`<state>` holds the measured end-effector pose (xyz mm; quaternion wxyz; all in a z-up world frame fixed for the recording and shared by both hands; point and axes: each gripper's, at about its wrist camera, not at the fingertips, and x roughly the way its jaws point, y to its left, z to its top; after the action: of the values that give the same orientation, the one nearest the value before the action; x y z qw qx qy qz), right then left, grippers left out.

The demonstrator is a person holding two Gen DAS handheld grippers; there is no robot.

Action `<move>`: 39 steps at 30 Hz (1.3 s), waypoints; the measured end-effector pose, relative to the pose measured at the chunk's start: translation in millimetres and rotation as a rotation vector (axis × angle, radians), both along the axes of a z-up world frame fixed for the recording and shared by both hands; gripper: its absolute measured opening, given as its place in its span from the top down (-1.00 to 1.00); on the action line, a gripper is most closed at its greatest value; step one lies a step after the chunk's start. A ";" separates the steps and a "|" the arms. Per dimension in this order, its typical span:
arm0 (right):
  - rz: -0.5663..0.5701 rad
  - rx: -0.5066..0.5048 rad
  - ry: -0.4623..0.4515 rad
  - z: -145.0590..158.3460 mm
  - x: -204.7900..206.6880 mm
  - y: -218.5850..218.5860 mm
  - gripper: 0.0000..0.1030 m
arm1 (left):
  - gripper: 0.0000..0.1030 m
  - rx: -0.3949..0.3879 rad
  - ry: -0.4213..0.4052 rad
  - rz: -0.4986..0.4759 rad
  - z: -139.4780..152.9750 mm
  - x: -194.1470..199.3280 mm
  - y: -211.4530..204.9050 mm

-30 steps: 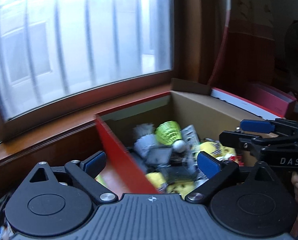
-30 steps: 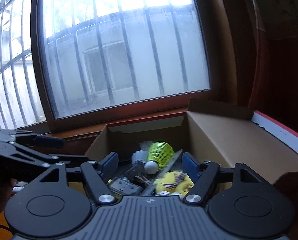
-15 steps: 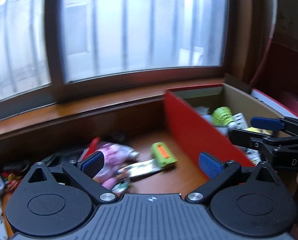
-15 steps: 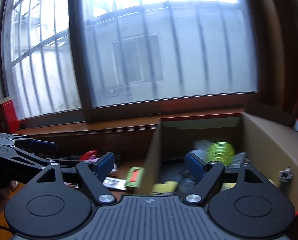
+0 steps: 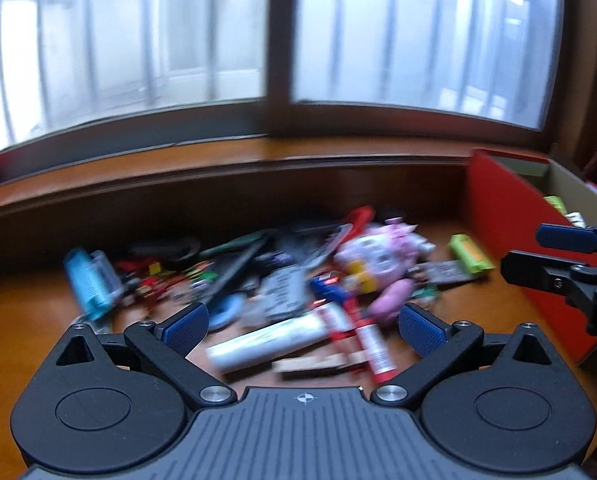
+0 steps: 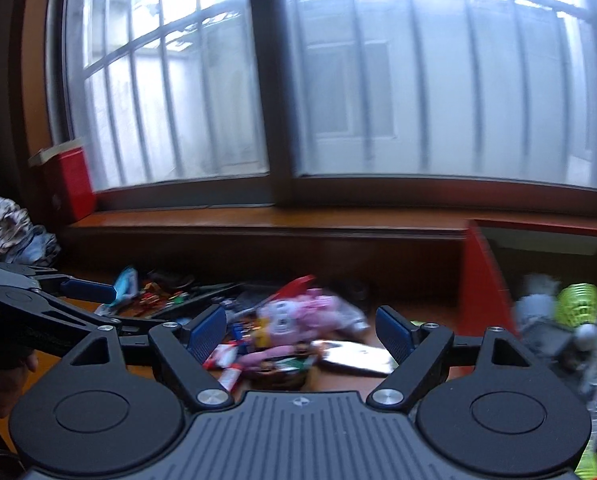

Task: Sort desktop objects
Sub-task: 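Withdraw both open grippers from the box back over the desk, then move the right gripper to the light blue ribbed brush and close on it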

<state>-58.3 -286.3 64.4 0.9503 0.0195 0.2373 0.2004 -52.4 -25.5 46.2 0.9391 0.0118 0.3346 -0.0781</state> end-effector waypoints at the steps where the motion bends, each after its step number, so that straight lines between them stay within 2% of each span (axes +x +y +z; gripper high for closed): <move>1: 0.011 -0.003 0.011 -1.6 0.7 10.0 -0.62 | -0.99 -0.004 0.004 0.015 -2.4 -1.3 11.0; 6: 0.074 -0.024 0.065 -10.9 6.1 63.1 -0.62 | -0.99 0.008 0.012 0.104 -15.0 -2.9 68.9; 10: 0.137 -0.005 0.134 -22.2 21.3 111.4 -0.58 | -0.99 0.015 0.032 0.188 -25.7 0.4 111.9; 12: 0.202 -0.025 0.156 -28.8 31.0 142.9 -0.36 | -0.99 0.002 0.042 0.230 -30.0 1.2 131.6; 14: 0.278 -0.067 0.159 -33.7 36.6 176.5 -0.05 | -0.99 -0.015 0.049 0.274 -34.3 -0.4 150.7; 16: 0.342 -0.096 0.160 -37.2 42.0 208.3 0.01 | -0.99 -0.032 0.059 0.313 -39.1 -2.8 166.3; 21: 0.462 -0.141 0.168 -40.8 61.5 279.0 0.01 | -0.99 -0.065 0.083 0.394 -50.2 -6.3 197.1; 24: 0.483 -0.133 0.218 -47.2 79.7 310.0 0.01 | -0.99 -0.071 0.075 0.434 -54.8 -7.1 209.3; 28: 0.497 -0.151 0.254 -58.1 101.9 339.5 0.01 | -0.99 -0.068 0.066 0.474 -61.5 -3.0 220.3; 34: 0.517 -0.222 0.247 -75.3 131.0 381.2 0.01 | -0.99 -0.098 0.048 0.506 -66.4 3.3 231.6; 39: 0.519 -0.253 0.257 -90.8 147.7 402.2 0.01 | -0.99 -0.114 0.051 0.498 -69.6 3.9 233.5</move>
<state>89.4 115.9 -26.5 0.8246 -0.1348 0.3755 0.4011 -48.5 208.0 -23.4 0.9198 -0.1256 0.3459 0.1365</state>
